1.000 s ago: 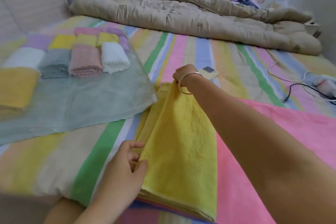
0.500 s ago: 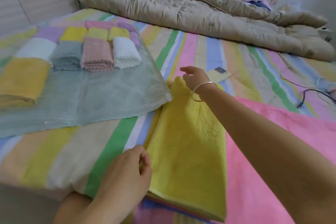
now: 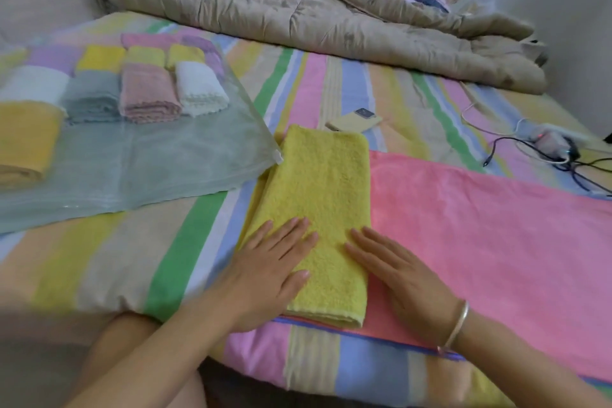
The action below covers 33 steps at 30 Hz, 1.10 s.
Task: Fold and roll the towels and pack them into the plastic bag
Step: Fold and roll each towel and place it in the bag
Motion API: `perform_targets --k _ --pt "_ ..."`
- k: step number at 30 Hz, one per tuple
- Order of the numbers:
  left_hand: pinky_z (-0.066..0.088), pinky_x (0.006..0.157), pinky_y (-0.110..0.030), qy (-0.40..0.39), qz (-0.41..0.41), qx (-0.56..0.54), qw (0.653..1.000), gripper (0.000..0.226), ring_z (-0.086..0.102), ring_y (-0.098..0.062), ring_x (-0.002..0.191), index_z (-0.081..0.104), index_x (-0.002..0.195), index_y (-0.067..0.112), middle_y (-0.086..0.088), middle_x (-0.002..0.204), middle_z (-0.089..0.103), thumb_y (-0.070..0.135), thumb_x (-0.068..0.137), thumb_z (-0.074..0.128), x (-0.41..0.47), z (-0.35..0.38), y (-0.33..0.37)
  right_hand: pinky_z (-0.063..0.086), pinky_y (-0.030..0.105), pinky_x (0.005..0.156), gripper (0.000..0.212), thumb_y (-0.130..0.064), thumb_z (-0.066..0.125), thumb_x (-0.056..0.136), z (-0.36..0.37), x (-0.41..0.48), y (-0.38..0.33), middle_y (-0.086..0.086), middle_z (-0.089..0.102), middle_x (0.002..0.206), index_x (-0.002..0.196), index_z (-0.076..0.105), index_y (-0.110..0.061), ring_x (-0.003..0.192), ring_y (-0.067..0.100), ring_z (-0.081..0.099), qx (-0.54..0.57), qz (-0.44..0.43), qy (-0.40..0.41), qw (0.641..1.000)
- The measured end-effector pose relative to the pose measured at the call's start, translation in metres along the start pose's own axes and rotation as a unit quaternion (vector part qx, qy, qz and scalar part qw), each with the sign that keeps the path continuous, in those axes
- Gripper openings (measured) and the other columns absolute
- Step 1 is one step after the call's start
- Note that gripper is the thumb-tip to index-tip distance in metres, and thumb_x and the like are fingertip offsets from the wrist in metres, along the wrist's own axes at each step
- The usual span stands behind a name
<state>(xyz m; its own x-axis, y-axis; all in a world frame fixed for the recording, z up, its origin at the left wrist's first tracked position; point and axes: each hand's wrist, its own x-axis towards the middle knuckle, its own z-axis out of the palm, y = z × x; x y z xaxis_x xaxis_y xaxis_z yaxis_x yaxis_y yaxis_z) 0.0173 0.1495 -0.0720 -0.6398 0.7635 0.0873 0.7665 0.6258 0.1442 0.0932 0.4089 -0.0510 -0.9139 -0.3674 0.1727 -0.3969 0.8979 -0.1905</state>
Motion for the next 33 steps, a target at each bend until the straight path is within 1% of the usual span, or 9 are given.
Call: perform_targets --k 4,8,10,14,20,23,26,28,33 --pt "0.009 0.119 -0.034 0.057 -0.013 -0.102 0.993 0.060 0.015 -0.006 0.147 0.037 0.148 0.027 0.008 0.158 0.023 0.050 0.096 0.016 0.004 -0.006 0.006 0.032 0.044 0.109 0.058 -0.020 0.046 0.089 0.004 -0.011 -0.017 0.002 0.038 0.151 0.146 0.035 -0.022 0.141 0.020 0.032 -0.090 -0.054 0.060 0.993" --pt "0.042 0.099 -0.035 0.153 -0.042 -0.217 0.963 0.040 0.055 -0.010 0.115 0.066 0.109 0.022 0.008 0.117 0.064 0.040 0.093 0.034 -0.001 -0.021 0.020 0.031 0.043 0.112 0.064 -0.021 0.056 0.080 0.003 -0.004 -0.031 0.001 0.043 0.147 0.142 0.040 -0.018 0.138 0.020 0.037 -0.075 -0.092 0.071 0.990" --pt "0.045 0.090 -0.031 0.164 -0.033 -0.225 0.960 0.038 0.057 -0.006 0.102 0.066 0.102 0.023 0.013 0.104 0.064 0.050 0.092 0.041 -0.007 -0.026 0.029 0.033 0.041 0.111 0.056 -0.022 0.053 0.083 0.005 -0.005 -0.038 0.000 0.048 0.143 0.138 0.044 -0.015 0.136 0.017 0.040 -0.048 -0.087 0.077 0.992" --pt "0.044 0.095 -0.025 0.138 -0.018 -0.149 0.979 0.058 0.058 -0.004 0.107 0.062 0.111 0.031 0.017 0.112 0.063 0.074 0.072 0.056 -0.018 -0.024 0.033 0.034 0.034 0.110 0.048 -0.043 0.046 0.096 0.003 -0.006 -0.045 -0.001 0.056 0.135 0.132 0.052 -0.013 0.131 0.011 0.046 0.045 -0.053 0.093 0.993" --pt "0.047 0.082 -0.029 0.211 -0.083 -0.090 0.970 0.062 0.065 -0.023 0.090 0.062 0.111 0.023 0.003 0.098 0.068 0.003 0.052 0.064 -0.026 -0.024 0.013 0.048 0.031 0.074 0.037 -0.024 0.044 0.086 -0.014 -0.003 -0.046 -0.006 0.068 0.111 0.123 0.050 -0.027 0.095 0.018 0.065 0.138 0.050 0.132 0.980" --pt "0.050 0.089 -0.033 0.275 -0.098 -0.216 0.932 0.060 0.064 -0.013 0.104 0.063 0.106 0.028 0.014 0.110 0.067 -0.002 0.054 0.055 -0.032 -0.036 0.004 0.051 0.038 0.069 0.031 -0.025 0.043 0.090 -0.029 -0.004 -0.043 -0.007 0.070 0.104 0.119 0.052 -0.026 0.089 0.020 0.068 0.148 0.046 0.128 0.980" --pt "0.042 0.105 -0.042 0.304 -0.020 -0.314 0.899 0.044 0.061 -0.009 0.117 0.068 0.099 0.018 0.012 0.116 0.068 -0.003 0.060 0.061 -0.035 -0.054 0.006 0.053 0.038 0.072 0.029 -0.024 0.044 0.091 -0.059 -0.011 -0.042 -0.012 0.069 0.107 0.117 0.057 -0.023 0.092 0.014 0.069 0.170 0.026 0.109 0.979" --pt "0.037 0.111 -0.039 0.301 0.026 -0.330 0.894 0.033 0.061 -0.011 0.118 0.069 0.099 0.017 0.009 0.115 0.070 0.007 0.067 0.065 -0.040 -0.066 0.014 0.051 0.040 0.065 0.024 -0.024 0.046 0.091 -0.080 -0.017 -0.044 -0.006 0.070 0.091 0.109 0.060 -0.020 0.076 0.019 0.067 0.198 0.017 0.105 0.974" --pt "0.051 0.074 -0.019 0.263 -0.007 -0.440 0.859 0.021 0.067 -0.004 0.083 0.068 0.092 0.046 0.017 0.085 0.071 0.031 0.080 0.061 -0.039 -0.071 0.032 0.045 0.035 0.065 0.021 -0.019 0.048 0.090 -0.076 -0.026 -0.045 0.011 0.060 0.079 0.087 0.062 -0.003 0.071 0.016 0.054 0.386 0.084 0.086 0.915"
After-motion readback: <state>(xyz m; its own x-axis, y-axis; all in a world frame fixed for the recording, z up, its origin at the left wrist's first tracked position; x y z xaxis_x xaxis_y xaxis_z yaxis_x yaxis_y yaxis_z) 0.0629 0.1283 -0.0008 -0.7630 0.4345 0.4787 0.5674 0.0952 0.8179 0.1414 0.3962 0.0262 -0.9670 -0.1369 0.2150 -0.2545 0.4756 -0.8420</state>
